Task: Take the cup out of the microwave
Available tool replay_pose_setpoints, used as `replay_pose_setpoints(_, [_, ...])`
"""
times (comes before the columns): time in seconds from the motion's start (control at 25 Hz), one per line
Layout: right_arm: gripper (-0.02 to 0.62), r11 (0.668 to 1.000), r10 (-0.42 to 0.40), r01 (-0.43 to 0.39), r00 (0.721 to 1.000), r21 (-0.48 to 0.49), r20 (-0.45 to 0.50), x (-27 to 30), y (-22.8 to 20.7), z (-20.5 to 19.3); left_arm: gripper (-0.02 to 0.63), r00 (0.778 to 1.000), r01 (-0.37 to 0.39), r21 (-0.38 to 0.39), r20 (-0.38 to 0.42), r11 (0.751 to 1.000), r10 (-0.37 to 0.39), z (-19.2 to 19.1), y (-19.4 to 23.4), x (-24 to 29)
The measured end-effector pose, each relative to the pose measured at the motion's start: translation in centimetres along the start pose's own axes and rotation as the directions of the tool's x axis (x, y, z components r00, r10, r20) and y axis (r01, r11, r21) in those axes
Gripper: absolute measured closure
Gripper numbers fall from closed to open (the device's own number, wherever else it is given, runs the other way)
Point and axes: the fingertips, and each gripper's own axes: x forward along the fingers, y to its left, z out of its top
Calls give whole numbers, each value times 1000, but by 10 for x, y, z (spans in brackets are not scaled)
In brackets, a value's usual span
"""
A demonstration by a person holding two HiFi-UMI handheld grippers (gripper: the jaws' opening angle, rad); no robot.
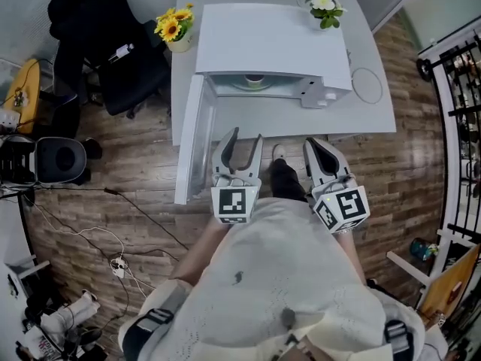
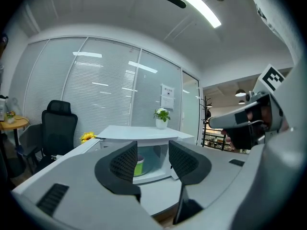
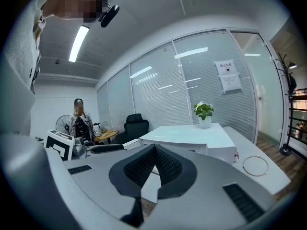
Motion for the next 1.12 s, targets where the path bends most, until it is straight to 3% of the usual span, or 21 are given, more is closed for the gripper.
replay_pose_setpoints(0.56, [586,989,138,-140,989,-44,-52,94,-64,25,370,992,-79,18,-99,997,81,-48,33,102])
replay_pose_setpoints(0.84, [586,976,206,-210,976,-64,-64,117,-86,38,337,975,-130,21,-181,991,131,-80,39,141])
replay_pose_setpoints(1.12, [586,969,223,-228,973,-99,-62,132,-139,49,324,952,-204,-1,-234,979,198,-113,42,187])
